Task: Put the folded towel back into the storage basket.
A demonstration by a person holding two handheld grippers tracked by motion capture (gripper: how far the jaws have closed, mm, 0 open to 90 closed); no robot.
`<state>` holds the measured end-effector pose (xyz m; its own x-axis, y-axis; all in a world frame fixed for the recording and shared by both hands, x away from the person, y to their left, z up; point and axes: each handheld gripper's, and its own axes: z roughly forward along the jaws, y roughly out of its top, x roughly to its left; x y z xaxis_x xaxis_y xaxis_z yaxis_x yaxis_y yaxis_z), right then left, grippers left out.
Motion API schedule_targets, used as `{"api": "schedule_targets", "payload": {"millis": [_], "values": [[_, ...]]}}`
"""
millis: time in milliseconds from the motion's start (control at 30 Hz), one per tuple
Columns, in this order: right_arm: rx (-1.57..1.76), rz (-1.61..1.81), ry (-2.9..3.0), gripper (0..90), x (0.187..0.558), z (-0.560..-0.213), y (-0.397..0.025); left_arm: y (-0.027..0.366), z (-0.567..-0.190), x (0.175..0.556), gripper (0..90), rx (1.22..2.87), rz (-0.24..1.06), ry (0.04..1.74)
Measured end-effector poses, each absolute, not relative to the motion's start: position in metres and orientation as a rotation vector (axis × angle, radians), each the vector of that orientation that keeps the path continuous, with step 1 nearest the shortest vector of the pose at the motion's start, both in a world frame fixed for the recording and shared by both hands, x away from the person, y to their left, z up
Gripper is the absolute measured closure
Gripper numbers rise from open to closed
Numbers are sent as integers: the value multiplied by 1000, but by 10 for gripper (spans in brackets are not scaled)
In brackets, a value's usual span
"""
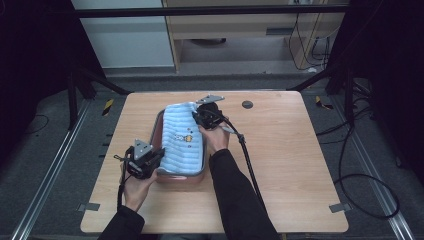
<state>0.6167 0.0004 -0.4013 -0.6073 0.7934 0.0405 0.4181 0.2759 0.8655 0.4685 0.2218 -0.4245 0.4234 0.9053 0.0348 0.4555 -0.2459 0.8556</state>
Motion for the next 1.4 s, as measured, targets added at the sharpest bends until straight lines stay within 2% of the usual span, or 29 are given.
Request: {"api": "schedule_targets", "payload": {"millis": [667,767,800,900,933,1000,1100,1233,1400], "values": [[1104,1212,2184,796,619,-418,4,223,-431,470,859,1893,689,1188],[1097,1183,2202,753,620,-422,6,223,-432,472,841,1902,684,1210],[1093,1169,2209,702,620,-423,7,224,-433,473,809,1904,684,1217],[1087,1165,2188,645,619,-422,7,225,-434,473,770,1900,696,1228],[1087,1165,2188,645,619,-422,7,225,-433,473,770,1896,700,1230],[1075,1171,2162,593,617,-417,4,227,-431,473,730,1881,718,1228],[1068,1181,2143,574,615,-412,2,227,-428,471,689,1867,722,1217],[1051,1211,2101,503,606,-399,-6,232,-420,468,633,1842,721,1189],[1028,1260,2046,389,591,-382,-26,238,-409,461,564,1812,702,1152]]}}
